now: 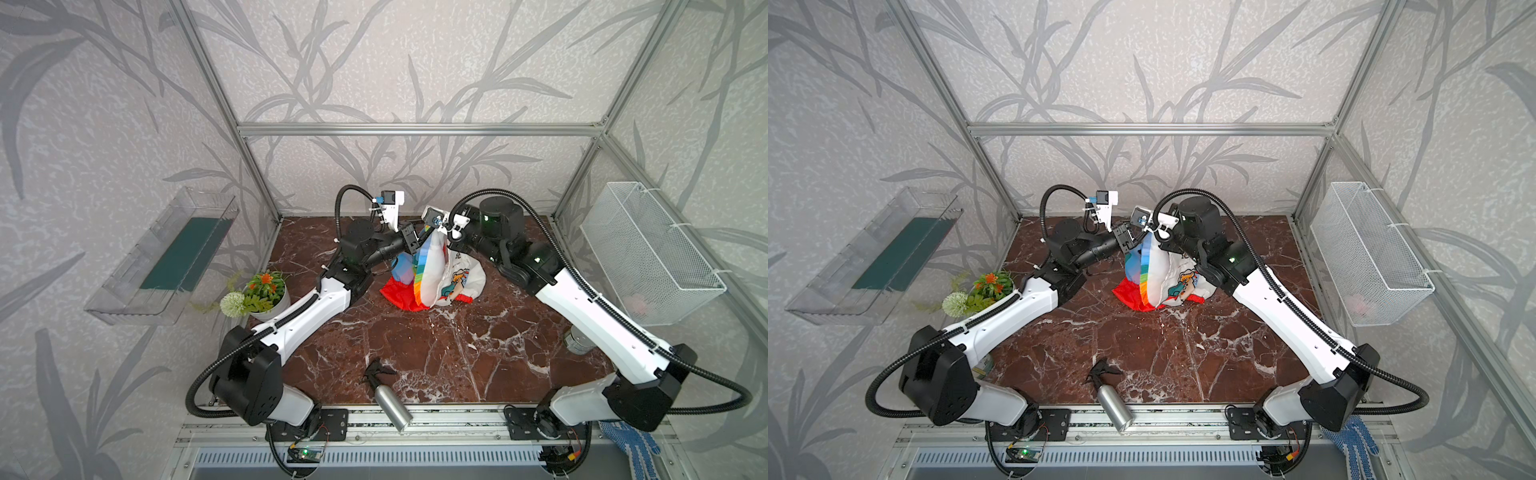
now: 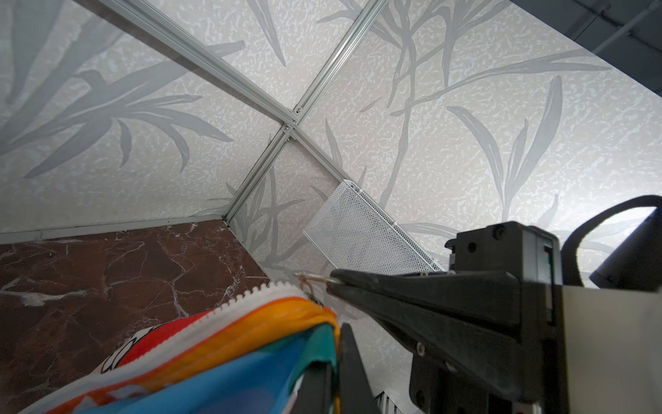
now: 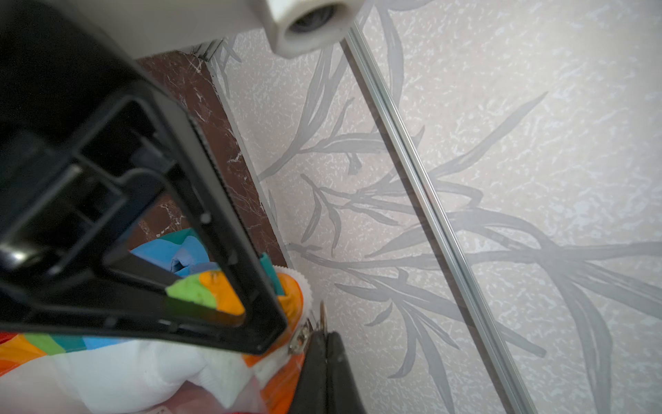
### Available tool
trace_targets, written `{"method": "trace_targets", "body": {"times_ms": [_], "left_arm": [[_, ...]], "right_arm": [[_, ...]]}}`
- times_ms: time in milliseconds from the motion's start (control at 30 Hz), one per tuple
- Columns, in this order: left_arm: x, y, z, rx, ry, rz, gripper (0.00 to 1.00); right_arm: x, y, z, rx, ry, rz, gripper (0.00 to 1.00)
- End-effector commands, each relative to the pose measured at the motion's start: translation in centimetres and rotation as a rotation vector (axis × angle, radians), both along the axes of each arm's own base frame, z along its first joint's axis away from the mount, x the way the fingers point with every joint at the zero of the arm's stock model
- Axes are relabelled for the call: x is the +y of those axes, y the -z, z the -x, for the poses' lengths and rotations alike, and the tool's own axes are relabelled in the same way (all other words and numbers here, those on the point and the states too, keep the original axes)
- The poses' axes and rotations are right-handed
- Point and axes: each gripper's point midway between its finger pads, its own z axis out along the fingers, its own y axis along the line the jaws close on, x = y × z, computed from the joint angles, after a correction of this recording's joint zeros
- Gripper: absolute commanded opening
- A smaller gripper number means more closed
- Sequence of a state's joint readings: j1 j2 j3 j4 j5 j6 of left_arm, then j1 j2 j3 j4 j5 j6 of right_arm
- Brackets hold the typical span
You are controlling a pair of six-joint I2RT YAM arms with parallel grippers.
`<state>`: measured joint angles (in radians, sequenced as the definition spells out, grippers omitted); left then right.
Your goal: Zip up the jacket
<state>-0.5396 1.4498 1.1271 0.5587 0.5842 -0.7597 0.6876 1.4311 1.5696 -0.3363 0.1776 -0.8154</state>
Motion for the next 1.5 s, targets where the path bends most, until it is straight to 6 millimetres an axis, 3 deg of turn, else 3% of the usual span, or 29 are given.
{"method": "trace_targets", "body": {"times_ms": [0,333,600,733,833,967,1067,1167,1267,1333,1467], "left_arm": [[0.3,-1.6,2.1,-0.060,0.025,0.003,0.00],[1.3,-0.7,3.1,-0.037,0.001,-0.032,0.00],[1.5,0.3,3.3,-0.013,-0.007,-0.082,0.00],[2.4,1.5,2.7,0.008,-0.038,-0.154,0.00],[4.1,2.4,1.2,0.047,-0.077,-0.231,0.00],[4.4,2.9,-0.4,0.076,-0.044,-0.336,0.00],[4.8,3.3,-1.5,0.087,-0.011,-0.404,0.00],[5.9,4.4,-1.9,0.079,0.001,-0.438,0.00],[6.5,6.1,-0.5,0.078,0.061,-0.454,0.00],[6.7,8.7,1.0,0.105,0.108,-0.496,0.00],[8.5,13.6,2.8,0.174,0.063,-0.596,0.00]], "right_arm": [[-0.2,-1.2,-0.8,-0.016,0.040,-0.101,0.00],[-0.2,-1.5,-2.8,-0.034,0.110,-0.140,0.00],[-1.7,-2.1,-3.9,-0.060,0.209,-0.136,0.00],[-1.4,-2.3,-2.9,-0.025,0.154,-0.171,0.00],[-1.9,-1.9,-1.8,0.035,0.157,-0.172,0.00],[-2.5,-1.6,0.6,0.114,0.135,-0.221,0.00],[-1.8,-0.1,3.2,0.210,0.103,-0.233,0.00],[-0.1,3.5,5.2,0.288,0.096,-0.228,0.00],[1.1,7.3,5.9,0.342,0.104,-0.262,0.00],[2.1,9.0,6.2,0.386,0.073,-0.320,0.00],[3.5,10.0,6.1,0.415,0.049,-0.360,0.00]]}}
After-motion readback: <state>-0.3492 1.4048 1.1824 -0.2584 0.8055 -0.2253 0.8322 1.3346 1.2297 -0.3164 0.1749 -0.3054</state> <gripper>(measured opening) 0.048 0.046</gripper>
